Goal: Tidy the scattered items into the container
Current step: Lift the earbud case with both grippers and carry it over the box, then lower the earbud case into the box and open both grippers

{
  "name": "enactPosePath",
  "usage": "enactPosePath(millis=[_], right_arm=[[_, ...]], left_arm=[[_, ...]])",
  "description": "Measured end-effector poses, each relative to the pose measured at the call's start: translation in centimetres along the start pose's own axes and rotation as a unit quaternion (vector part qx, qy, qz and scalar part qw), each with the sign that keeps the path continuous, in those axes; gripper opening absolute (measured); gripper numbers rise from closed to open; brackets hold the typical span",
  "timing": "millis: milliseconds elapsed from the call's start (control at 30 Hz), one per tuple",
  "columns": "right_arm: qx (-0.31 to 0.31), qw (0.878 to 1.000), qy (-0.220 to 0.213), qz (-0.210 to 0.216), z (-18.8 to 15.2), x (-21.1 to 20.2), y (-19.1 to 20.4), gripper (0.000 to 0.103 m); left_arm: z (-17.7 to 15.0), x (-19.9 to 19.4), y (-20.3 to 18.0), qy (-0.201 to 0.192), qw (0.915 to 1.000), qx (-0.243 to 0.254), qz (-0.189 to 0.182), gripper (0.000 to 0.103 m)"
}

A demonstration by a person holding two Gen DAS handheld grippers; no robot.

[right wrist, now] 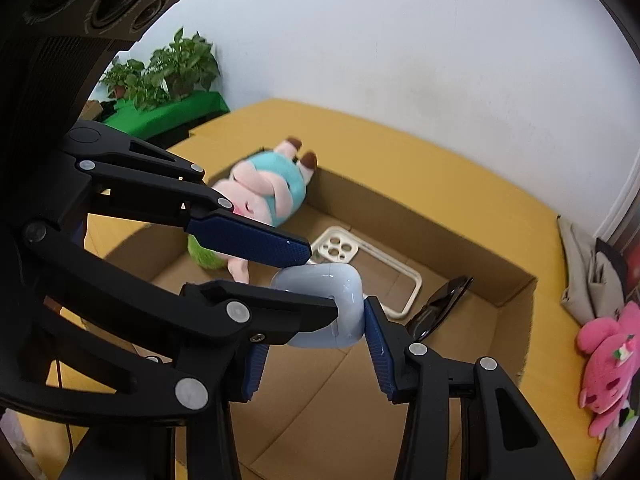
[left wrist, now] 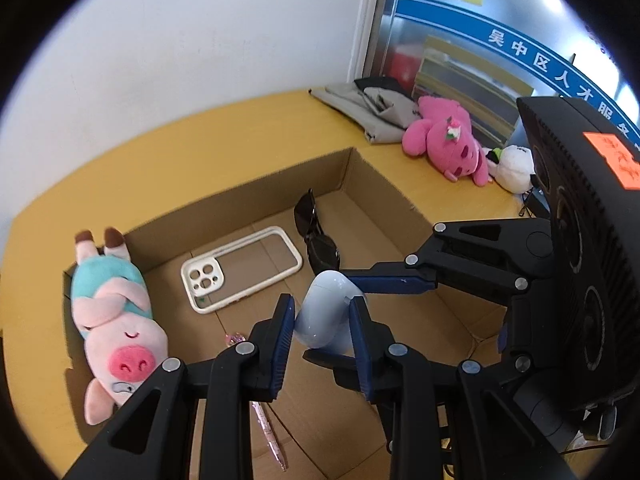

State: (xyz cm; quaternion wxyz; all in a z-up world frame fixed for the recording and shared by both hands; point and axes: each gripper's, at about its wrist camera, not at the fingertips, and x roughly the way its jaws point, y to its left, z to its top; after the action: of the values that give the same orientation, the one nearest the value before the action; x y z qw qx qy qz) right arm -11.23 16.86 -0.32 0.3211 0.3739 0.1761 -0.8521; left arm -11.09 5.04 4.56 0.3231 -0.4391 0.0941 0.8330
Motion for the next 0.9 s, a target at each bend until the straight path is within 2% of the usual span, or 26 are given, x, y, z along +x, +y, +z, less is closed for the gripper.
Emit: enactPosePath(millis=[300, 533, 733, 900], right_arm=[[0.015, 0.995, 0.088, 0.036, -0.8, 6.4, -1.9, 0.049], [0.038, 0.988, 0.144, 0.049, -1.8, 9.8, -2.9, 0.049], [0.057, 0.98, 0.182, 0.055, -2.6, 11.6, -3.0, 0.049], [0.075, 0.976, 0.195, 0.056, -3.5, 12.9, -2.8, 0.049]], left_arm=[[-0.9, 5.6, 3.4, 0.057, 0.9959, -0.055, -0.045, 0.027], [-1.2, 8.9, 4.9, 0.094, 0.9886, -0.091, -0.075, 0.027], [-2.2, 10.9, 5.9, 0.119, 0.9814, -0.115, -0.098, 0.028], [-3.1, 11.9, 6.4, 0.13, 0.9775, -0.132, -0.101, 0.03]])
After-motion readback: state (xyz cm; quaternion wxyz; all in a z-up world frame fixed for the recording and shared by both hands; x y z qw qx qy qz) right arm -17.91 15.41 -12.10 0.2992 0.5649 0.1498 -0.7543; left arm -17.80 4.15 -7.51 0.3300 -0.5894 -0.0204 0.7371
